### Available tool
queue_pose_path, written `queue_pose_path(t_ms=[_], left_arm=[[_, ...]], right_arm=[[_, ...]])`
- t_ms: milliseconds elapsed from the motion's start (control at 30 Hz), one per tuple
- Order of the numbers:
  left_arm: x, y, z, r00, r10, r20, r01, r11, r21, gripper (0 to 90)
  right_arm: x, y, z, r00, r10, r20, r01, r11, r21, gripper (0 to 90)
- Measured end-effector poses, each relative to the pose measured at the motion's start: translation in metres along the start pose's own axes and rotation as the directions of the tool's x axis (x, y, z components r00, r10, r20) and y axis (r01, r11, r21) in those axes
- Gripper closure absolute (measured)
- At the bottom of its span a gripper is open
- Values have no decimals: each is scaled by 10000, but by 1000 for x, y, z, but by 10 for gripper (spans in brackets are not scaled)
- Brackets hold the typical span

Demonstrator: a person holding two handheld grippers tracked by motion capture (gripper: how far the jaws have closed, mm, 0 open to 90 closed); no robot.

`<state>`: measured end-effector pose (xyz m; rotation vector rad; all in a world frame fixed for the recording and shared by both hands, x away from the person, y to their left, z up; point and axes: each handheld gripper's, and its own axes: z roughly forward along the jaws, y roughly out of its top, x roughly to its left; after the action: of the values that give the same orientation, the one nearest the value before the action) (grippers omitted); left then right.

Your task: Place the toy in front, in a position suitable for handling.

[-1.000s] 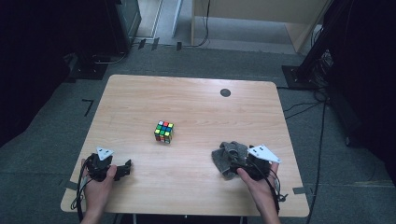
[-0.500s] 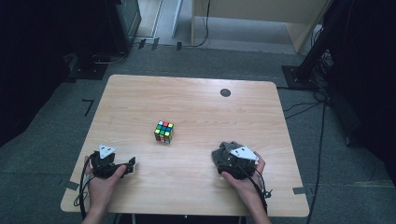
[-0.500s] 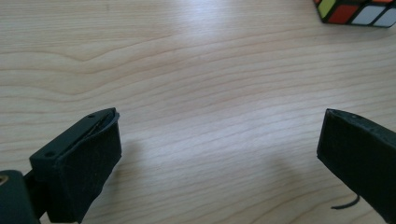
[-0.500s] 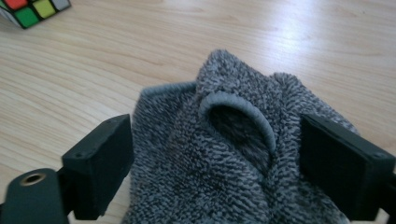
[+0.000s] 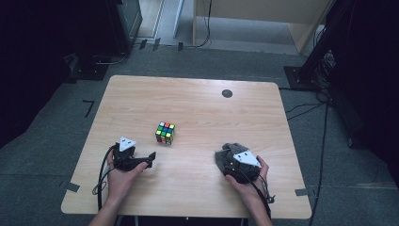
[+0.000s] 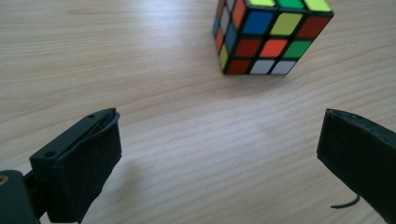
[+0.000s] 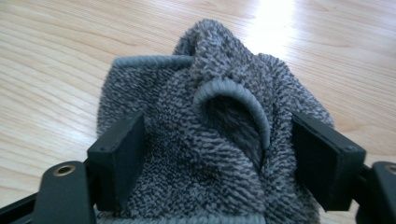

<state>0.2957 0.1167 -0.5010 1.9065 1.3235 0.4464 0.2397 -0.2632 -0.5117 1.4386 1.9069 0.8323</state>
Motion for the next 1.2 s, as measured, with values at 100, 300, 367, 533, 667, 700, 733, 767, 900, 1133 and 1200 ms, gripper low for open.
queue_pose_path(t_ms=[100,300,367,533,667,700,733,767,900,1133,1200], left_arm=[[-6,6,10,10000,-49,26,49,9999,-92,0],[-17,15,27,10000,53,-47,-53,9999,-101,0],[-22,19,31,9998,147,-120,-148,9999,-69,0],[-31,26,46,9994,124,-317,-117,9997,225,4],[-38,31,58,9986,63,-516,-34,9984,562,47],[-41,32,61,9984,117,-544,-83,9980,628,47],[-43,33,63,9985,145,-537,-108,9975,702,51],[-45,33,66,9982,176,-579,-131,9969,770,55],[-47,36,70,9960,119,-883,-59,9977,674,159],[-52,38,75,9876,480,-1495,-391,9973,618,327],[-51,40,76,9871,557,-1501,-461,9967,665,340]], right_arm=[[-1,0,0,10000,12,-13,-12,10000,-39,233],[-2,0,1,10000,35,-27,-35,10000,-47,229],[-2,0,0,10000,63,-29,-63,10000,-75,225],[-6,2,-7,9989,415,-212,-424,9980,-459,227],[-10,6,-18,9986,460,-272,-483,9945,-929,230],[-11,6,-19,9985,486,-243,-507,9941,-960,230],[-11,5,-20,9985,508,-215,-526,9940,-962,230],[-12,5,-21,9986,491,-190,-507,9941,-960,230],[-15,5,-24,9980,606,-205,-624,9929,-1018,230],[-16,5,-25,9974,640,-319,-669,9925,-1027,230],[-16,5,-26,9973,612,-396,-651,9922,-1063,230]])
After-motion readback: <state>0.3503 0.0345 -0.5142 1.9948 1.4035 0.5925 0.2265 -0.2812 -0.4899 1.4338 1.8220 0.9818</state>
